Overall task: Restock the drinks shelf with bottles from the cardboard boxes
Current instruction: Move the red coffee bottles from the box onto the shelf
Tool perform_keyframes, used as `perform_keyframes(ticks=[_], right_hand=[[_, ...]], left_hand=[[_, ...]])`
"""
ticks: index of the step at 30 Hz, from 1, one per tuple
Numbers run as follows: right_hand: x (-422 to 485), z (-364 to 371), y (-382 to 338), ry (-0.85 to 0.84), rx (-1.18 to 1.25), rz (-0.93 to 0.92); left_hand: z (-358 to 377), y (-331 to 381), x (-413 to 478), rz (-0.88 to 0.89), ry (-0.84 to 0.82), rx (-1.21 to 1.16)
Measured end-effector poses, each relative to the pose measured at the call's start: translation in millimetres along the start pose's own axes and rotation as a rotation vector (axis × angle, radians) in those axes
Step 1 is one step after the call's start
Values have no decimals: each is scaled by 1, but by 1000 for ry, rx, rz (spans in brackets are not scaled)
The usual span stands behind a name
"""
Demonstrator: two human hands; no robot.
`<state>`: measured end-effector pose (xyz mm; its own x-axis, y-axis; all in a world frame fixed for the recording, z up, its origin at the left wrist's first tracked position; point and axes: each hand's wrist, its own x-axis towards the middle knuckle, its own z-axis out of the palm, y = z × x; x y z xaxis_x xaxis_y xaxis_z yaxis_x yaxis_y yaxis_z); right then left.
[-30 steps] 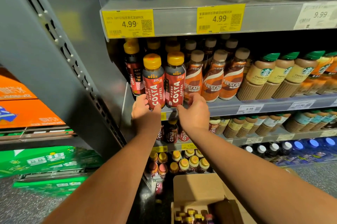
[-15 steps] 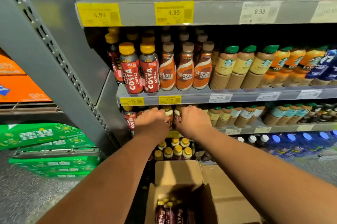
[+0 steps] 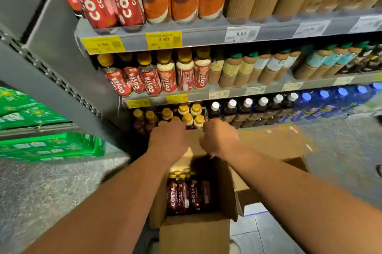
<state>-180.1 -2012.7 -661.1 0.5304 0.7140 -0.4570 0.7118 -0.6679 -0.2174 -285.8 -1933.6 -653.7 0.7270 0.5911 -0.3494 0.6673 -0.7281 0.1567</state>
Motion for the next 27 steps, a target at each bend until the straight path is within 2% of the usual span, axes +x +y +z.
perform_keyframes(ticks=[5, 9, 15, 22, 27], right_hand=[[13, 62, 14, -86, -5, 26], [24, 110, 24, -129, 40, 94], [37, 201, 48, -218, 141, 196], [54, 323, 88, -360, 323, 438], [79, 389, 102, -414, 340, 520]], left_hand=[[58, -12, 4, 17, -17, -82], [115, -19, 13, -5, -134, -58], [211, -33, 24, -33, -224, -86], [322, -34, 30, -65, -427, -95], [381, -39, 43, -112, -460, -132]])
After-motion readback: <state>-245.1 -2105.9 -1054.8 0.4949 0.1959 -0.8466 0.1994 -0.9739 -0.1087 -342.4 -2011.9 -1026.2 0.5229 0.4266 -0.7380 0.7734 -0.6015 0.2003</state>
